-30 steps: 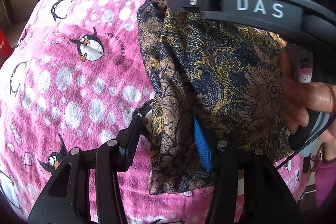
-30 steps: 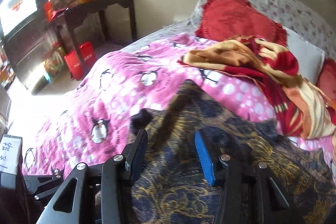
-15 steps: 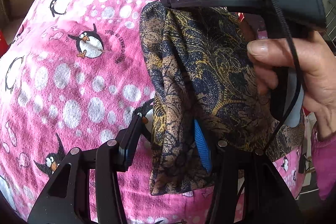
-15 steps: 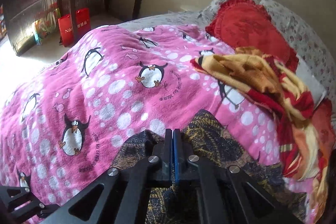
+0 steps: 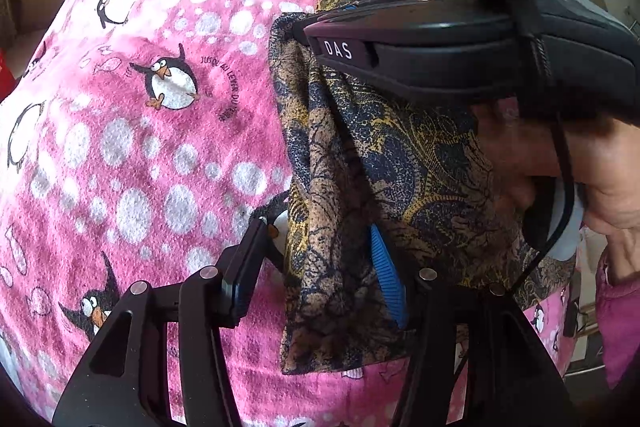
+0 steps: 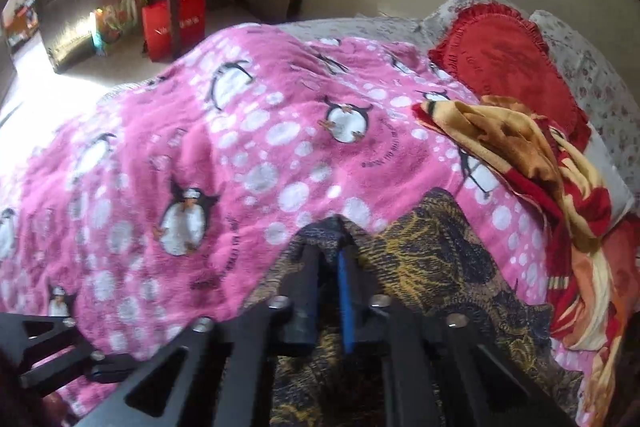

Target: Fold small clothes

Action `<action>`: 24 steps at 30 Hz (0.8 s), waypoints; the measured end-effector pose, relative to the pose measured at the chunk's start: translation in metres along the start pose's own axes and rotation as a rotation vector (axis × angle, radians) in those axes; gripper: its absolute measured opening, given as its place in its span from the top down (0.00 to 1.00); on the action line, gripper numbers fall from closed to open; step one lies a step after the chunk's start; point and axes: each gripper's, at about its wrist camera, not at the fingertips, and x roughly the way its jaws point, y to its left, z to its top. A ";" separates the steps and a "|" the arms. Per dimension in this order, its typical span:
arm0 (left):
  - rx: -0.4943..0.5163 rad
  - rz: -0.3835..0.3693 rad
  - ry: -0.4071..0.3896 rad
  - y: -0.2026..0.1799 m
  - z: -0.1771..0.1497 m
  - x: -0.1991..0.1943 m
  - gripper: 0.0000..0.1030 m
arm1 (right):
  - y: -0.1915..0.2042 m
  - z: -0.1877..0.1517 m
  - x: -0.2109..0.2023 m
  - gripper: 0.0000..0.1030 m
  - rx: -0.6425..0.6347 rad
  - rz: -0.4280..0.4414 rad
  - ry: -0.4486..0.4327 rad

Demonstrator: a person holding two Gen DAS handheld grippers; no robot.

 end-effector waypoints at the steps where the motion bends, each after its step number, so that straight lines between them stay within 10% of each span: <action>1: -0.001 -0.002 0.001 0.000 0.000 0.001 0.49 | -0.005 0.000 0.004 0.98 0.020 0.009 0.003; 8: 0.001 -0.008 -0.006 0.001 0.001 0.001 0.48 | -0.031 -0.001 -0.015 0.97 0.209 0.106 -0.028; 10: -0.004 -0.012 -0.008 0.002 0.000 0.001 0.48 | -0.042 -0.001 -0.023 0.69 0.275 0.123 -0.017; 12: -0.005 -0.014 -0.010 0.003 0.000 0.001 0.48 | -0.044 -0.002 -0.027 0.17 0.296 0.127 0.001; 22: -0.042 -0.086 -0.028 0.021 -0.005 0.000 0.47 | 0.001 0.005 0.020 0.12 0.151 0.007 0.124; 24: -0.058 -0.108 -0.026 0.025 -0.004 0.000 0.46 | 0.001 0.000 0.015 0.41 0.147 -0.025 0.078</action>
